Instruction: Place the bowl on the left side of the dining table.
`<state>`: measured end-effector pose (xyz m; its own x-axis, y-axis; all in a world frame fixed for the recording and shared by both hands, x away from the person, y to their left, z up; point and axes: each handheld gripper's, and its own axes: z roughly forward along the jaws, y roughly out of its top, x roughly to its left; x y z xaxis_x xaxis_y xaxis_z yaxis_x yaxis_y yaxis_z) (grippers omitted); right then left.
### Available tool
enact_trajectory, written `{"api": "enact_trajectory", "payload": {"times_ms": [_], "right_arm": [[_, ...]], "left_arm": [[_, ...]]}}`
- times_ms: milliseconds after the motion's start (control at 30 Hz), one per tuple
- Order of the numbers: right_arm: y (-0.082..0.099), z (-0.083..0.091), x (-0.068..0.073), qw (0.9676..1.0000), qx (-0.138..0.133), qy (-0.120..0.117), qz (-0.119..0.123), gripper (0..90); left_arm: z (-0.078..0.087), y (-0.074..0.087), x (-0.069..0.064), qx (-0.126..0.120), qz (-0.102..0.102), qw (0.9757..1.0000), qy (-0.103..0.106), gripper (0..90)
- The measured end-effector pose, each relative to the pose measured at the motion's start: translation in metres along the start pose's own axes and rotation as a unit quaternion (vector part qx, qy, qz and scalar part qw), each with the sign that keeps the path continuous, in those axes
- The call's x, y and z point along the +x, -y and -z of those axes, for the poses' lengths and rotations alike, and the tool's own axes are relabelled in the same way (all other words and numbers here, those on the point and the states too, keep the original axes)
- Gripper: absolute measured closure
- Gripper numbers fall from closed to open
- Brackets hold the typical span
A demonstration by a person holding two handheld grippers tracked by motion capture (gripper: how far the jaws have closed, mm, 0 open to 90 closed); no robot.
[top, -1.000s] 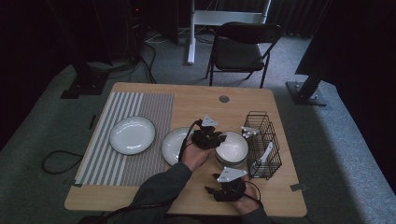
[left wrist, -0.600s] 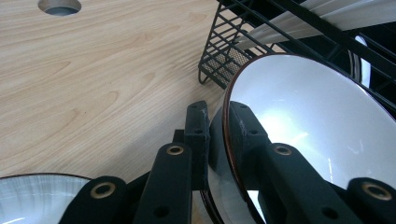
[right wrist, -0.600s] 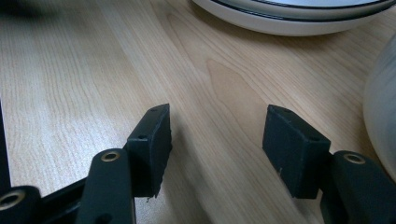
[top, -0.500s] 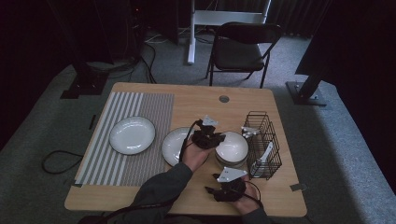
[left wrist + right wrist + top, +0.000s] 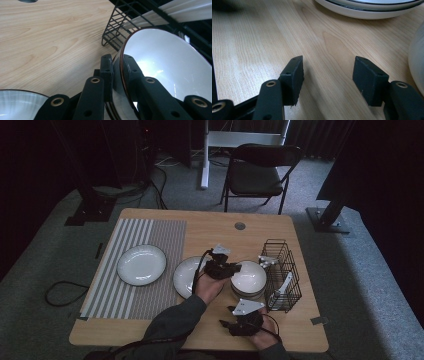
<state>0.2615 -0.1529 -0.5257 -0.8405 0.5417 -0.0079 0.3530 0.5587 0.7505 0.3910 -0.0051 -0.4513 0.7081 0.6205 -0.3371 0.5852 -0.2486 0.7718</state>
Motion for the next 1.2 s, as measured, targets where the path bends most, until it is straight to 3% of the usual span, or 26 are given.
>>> {"api": "enact_trajectory", "payload": {"times_ms": [433,1200], "right_arm": [[0.000,0.000,0.000,1.0000,0.000,0.000,-0.001,41.3],[0.000,0.000,0.000,1.0000,0.000,0.000,-0.001,41.3]], "left_arm": [[0.016,-0.008,0.003,-0.025,0.013,0.9996,0.011,81.5],[0.047,-0.011,0.031,-0.061,0.048,0.9970,-0.003,81.4]]}}
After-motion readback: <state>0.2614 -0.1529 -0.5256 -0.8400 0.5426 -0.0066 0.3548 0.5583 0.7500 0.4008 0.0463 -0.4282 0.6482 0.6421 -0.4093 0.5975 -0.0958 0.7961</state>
